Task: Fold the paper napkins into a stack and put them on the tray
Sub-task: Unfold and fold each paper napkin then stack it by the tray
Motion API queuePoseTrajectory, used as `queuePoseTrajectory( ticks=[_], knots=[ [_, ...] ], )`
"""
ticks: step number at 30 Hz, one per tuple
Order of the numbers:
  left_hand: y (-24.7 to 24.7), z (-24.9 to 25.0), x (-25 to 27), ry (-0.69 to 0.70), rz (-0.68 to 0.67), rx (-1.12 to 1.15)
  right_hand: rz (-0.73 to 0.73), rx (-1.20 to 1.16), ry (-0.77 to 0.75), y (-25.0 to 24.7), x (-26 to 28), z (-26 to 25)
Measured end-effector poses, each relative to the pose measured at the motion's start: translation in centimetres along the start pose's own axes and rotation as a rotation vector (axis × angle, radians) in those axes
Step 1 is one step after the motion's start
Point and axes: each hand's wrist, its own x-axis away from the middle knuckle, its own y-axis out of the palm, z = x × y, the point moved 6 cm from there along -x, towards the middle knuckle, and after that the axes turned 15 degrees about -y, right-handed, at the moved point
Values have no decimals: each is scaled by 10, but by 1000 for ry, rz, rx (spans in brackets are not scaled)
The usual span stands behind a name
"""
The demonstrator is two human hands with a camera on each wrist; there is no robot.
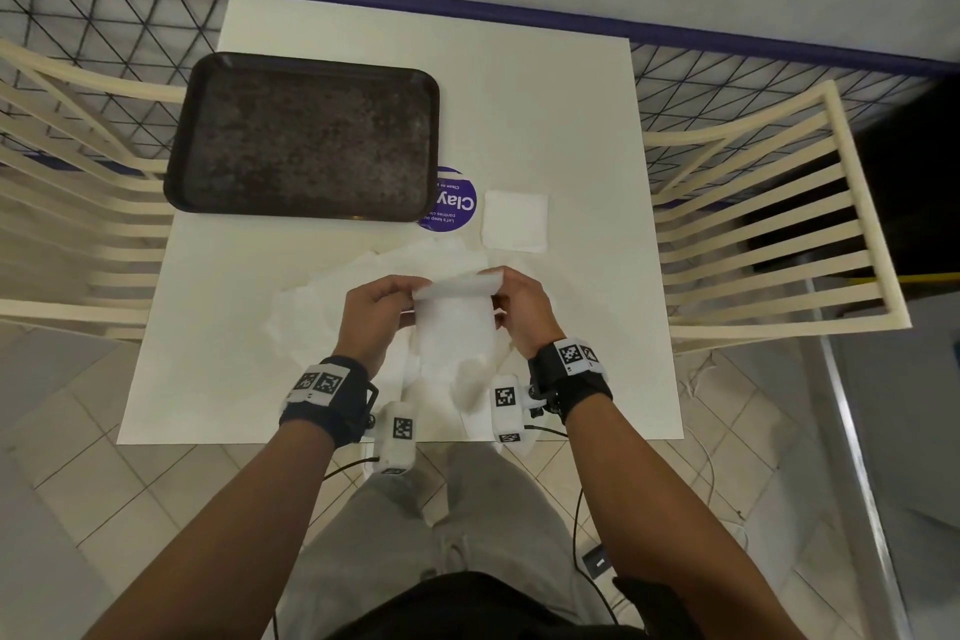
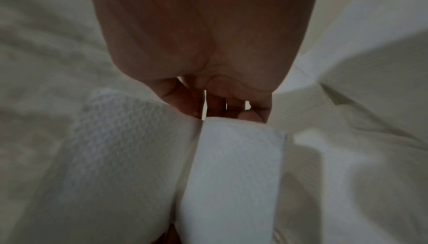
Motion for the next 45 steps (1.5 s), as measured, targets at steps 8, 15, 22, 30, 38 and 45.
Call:
queuePoseTrajectory(
  ticks=[8, 15, 22, 30, 38, 45],
  knots=[
    [-5, -4, -5, 27, 17, 20, -28, 105, -121, -3, -1, -1],
    [-15, -16, -18, 31, 117, -98, -39, 97, -150, 0, 0, -1],
    [-11, -9, -10, 104, 147, -206, -66, 225, -151, 1, 3, -4],
    [0, 1, 7, 249, 161, -399, -224, 761, -307, 29, 5, -29],
    [-10, 3, 15, 339, 267, -395, -194, 753, -268, 20, 5, -29],
    [-12, 1, 16, 369, 322, -438, -111, 493, -257, 6, 8, -29]
  ],
)
